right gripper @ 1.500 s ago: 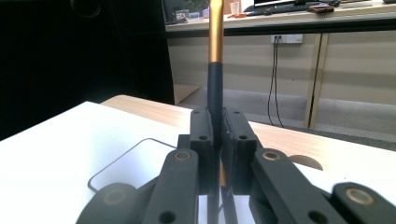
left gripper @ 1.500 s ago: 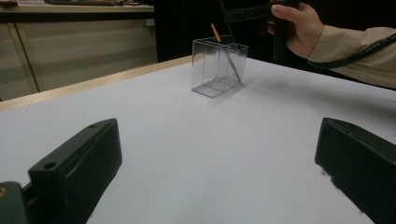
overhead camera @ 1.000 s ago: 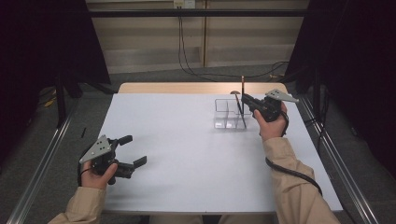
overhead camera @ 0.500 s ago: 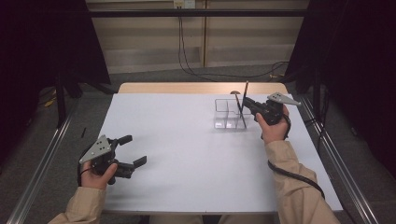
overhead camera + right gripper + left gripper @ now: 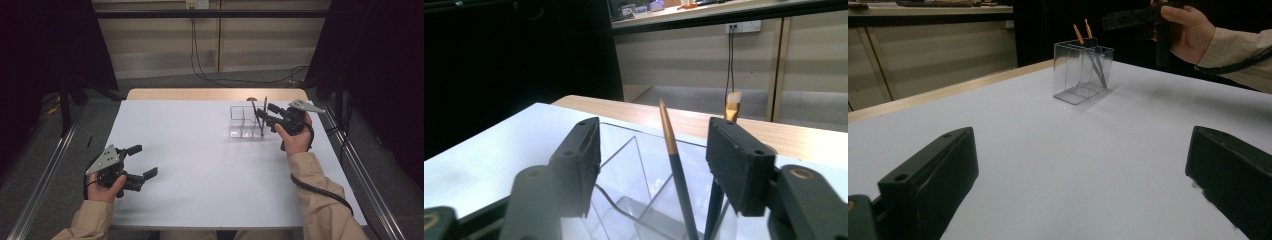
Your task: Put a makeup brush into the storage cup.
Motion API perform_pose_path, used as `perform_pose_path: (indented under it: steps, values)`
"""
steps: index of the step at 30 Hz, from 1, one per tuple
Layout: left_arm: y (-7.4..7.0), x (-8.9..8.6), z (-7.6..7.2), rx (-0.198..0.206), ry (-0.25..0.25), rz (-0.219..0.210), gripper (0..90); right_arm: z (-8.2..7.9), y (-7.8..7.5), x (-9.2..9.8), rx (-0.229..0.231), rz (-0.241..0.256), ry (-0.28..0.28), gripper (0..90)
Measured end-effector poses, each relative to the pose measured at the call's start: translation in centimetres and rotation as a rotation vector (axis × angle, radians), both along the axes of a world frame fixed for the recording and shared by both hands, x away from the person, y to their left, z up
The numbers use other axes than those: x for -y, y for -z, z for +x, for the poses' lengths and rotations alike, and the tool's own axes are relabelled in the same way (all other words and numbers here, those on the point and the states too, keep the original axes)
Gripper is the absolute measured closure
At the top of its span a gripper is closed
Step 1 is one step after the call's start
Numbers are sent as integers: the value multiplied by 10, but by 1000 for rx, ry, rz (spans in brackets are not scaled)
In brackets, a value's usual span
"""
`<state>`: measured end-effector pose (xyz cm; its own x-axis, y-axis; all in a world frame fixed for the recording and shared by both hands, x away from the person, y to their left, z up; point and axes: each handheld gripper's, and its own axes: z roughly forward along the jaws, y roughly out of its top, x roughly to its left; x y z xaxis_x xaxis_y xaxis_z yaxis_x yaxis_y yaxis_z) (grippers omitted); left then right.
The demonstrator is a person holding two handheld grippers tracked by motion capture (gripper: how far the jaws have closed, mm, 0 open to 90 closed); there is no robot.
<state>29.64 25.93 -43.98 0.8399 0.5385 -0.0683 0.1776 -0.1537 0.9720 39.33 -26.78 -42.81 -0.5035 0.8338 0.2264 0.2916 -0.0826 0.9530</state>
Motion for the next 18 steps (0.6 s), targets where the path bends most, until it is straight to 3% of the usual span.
perform_pose_path:
  steps: [10, 18]
  values:
    - [0, -1, 1, 1, -1, 4, 5, -6, -5, 1, 1, 6, -15, 253]
    - [0, 1, 1, -2, -1, 3, 4, -14, -7, -1, 9, -19, -37, 216]
